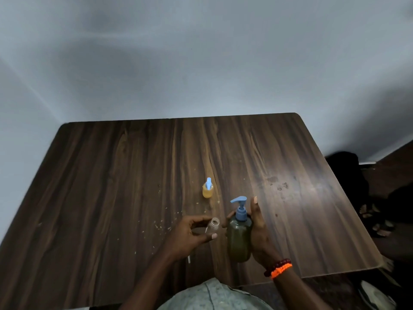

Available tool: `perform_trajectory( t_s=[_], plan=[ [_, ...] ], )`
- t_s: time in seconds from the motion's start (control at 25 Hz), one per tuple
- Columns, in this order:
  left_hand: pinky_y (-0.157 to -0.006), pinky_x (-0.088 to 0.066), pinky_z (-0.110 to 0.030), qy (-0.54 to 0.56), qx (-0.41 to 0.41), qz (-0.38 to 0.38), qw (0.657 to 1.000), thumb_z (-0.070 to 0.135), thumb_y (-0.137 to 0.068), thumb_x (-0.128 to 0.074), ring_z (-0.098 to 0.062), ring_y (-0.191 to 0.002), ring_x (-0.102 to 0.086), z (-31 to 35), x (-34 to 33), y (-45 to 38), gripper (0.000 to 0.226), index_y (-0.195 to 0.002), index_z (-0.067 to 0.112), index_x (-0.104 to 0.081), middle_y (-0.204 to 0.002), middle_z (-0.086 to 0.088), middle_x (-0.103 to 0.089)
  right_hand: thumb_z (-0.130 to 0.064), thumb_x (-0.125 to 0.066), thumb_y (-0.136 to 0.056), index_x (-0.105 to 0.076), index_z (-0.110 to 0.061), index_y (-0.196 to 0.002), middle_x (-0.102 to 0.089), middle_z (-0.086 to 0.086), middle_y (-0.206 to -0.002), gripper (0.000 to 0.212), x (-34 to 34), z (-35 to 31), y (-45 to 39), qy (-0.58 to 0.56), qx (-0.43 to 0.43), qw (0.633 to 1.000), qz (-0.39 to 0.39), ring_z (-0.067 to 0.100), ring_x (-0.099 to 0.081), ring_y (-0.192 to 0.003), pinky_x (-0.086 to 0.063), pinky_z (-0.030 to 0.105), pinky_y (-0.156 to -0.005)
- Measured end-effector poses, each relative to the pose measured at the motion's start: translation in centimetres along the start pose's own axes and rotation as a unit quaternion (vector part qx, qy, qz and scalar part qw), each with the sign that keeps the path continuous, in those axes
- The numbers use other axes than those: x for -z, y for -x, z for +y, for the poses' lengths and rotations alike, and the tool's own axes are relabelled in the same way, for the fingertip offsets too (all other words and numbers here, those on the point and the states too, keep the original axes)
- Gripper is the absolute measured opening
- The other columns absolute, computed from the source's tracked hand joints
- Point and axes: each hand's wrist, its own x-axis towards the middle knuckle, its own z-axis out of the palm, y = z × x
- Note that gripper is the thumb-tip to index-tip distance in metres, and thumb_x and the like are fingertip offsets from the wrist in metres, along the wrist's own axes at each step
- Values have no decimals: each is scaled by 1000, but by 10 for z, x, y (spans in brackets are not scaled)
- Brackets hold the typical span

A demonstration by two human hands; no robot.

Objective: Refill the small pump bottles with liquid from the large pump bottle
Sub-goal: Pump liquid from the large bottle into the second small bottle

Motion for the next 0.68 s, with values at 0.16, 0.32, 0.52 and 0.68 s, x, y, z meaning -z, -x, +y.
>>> perform_trajectory(
  t_s=[0.16,0.32,0.52,0.68],
  plan=[
    [-111,-55,-40,8,-16,-20,1000,20,-82,-88,-6,-121,-71,12,-4,-1,46,-126,25,-75,-124,10,-78,-89,-53,-70,-64,14,-105,-65,33,-98,109,3,3,6,27,-17,999,22,40,-62,-92,-49,62,-97],
    [-97,-56,-16,0,-33,-27,999,18,-84,-86,1,-116,-71,22,-6,-1,43,-121,37,-74,-119,19,-78,-78,-49,-83,-66,7,-107,-65,40,-107,90,2,4,8,55,-18,997,56,46,-63,-97,-49,66,-104],
    [-102,-58,-28,14,-50,-24,998,15,-85,-85,-5,-116,-73,28,-10,-2,44,-125,28,-74,-121,10,-79,-95,-53,-63,-73,3,-102,-71,31,-107,107,4,3,5,114,-30,990,83,54,-64,-105,-50,63,-98],
    [-106,-58,-48,23,-48,-31,998,17,-87,-84,-13,-120,-72,29,-10,-3,45,-130,21,-73,-126,5,-78,-104,-49,-55,-75,5,-87,-77,22,-88,116,9,7,3,189,-8,979,76,43,-72,-85,-58,57,-85]
  ],
)
